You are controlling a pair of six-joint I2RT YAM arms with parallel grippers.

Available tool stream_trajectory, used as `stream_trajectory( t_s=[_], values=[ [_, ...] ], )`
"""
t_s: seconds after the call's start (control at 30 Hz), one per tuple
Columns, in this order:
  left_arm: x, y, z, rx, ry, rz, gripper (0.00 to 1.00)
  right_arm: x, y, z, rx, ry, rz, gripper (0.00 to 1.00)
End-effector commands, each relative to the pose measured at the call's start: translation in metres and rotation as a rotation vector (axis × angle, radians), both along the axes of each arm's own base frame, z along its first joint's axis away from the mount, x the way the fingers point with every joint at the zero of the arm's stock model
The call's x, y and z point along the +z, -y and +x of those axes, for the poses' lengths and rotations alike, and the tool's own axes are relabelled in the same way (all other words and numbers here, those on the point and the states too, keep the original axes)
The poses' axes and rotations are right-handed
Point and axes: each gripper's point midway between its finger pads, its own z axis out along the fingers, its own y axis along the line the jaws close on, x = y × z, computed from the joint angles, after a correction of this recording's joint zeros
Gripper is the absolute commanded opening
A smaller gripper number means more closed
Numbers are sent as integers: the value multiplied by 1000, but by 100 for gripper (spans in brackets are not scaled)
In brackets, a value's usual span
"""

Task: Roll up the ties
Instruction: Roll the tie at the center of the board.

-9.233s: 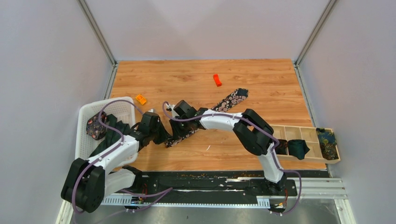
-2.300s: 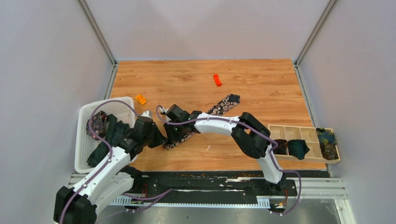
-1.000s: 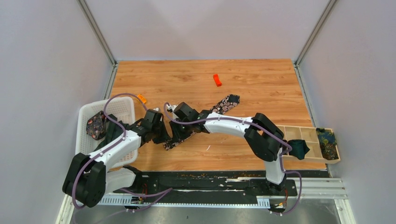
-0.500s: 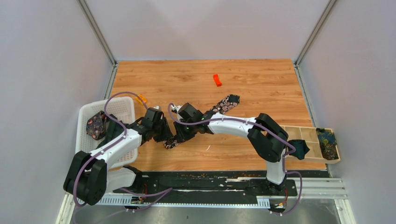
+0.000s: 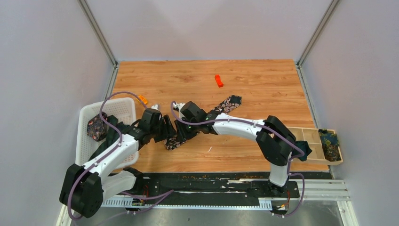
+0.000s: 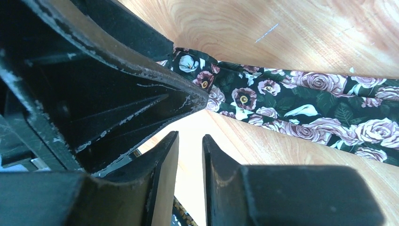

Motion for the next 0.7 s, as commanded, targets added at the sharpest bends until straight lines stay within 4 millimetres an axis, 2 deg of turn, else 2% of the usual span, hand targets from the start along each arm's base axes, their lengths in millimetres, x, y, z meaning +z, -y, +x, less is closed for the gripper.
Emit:
stream_trajectory(
  t_s=[0.0,0.17,0.37,0.47,0.67],
  values=[
    [28,3,7,-3,85,-32,70,42,-9,8,-7,60,87,27],
    [46,-9,5,16,164,-10,79,53,-13,8,1,61,110,28],
    [63,-35,-3,107,241,40,81,62,-26,12,23,60,121,29],
    [65,-43,-9,136,284,28,81,61,-32,16,34,61,107,28],
    [56,-47,-24,155,293,-5,80,57,-48,23,59,48,90,27]
  ],
)
